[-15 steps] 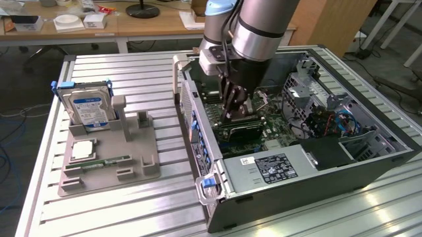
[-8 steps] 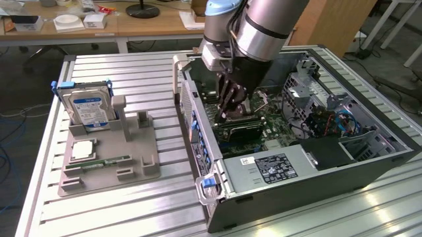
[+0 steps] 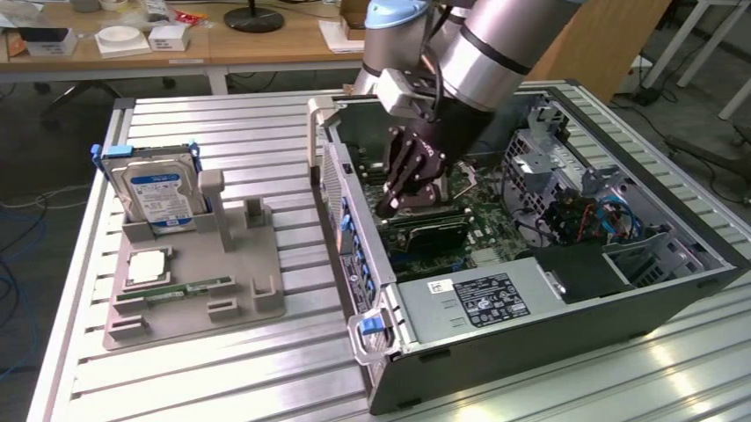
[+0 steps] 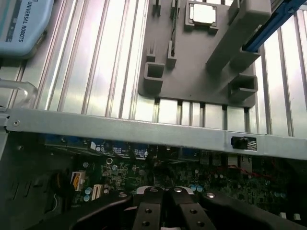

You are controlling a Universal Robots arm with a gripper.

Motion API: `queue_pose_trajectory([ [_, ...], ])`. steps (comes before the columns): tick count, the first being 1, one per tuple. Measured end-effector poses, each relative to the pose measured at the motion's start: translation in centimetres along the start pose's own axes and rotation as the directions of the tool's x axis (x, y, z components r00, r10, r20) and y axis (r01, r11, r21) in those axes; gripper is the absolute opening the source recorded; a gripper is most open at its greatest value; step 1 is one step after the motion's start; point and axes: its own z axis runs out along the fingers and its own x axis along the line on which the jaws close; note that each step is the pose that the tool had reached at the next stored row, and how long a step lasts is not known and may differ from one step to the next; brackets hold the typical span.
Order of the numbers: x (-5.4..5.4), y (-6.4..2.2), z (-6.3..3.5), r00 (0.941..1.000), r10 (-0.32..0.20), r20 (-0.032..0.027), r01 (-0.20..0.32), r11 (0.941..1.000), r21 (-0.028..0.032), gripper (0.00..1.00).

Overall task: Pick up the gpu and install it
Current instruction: 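Press down on the gpu until it lock into place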

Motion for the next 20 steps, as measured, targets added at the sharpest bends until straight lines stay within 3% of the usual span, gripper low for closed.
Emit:
queue_pose_trajectory([
  [5,0.0,-0.24,0.49,1.0000,0.001,0.0029,-0.001,0.9995,-0.0304,0.10],
  [9,0.1,-0.89,0.39,1.0000,0.002,0.0091,-0.002,0.9961,-0.0884,0.10],
  [10,0.1,-1.06,0.41,0.9999,0.003,0.0100,-0.002,0.9951,-0.0990,0.10],
  [12,0.1,-1.10,0.48,0.9999,0.003,0.0108,-0.002,0.9943,-0.1067,0.10],
  [16,0.1,-1.15,0.72,0.9999,0.003,0.0116,-0.002,0.9933,-0.1153,0.10],
  [18,0.1,-1.57,0.79,0.9999,0.003,0.0129,-0.002,0.9924,-0.1228,0.10],
  [20,0.2,-1.99,0.82,0.9999,0.003,0.0139,-0.001,0.9920,-0.1260,0.10],
])
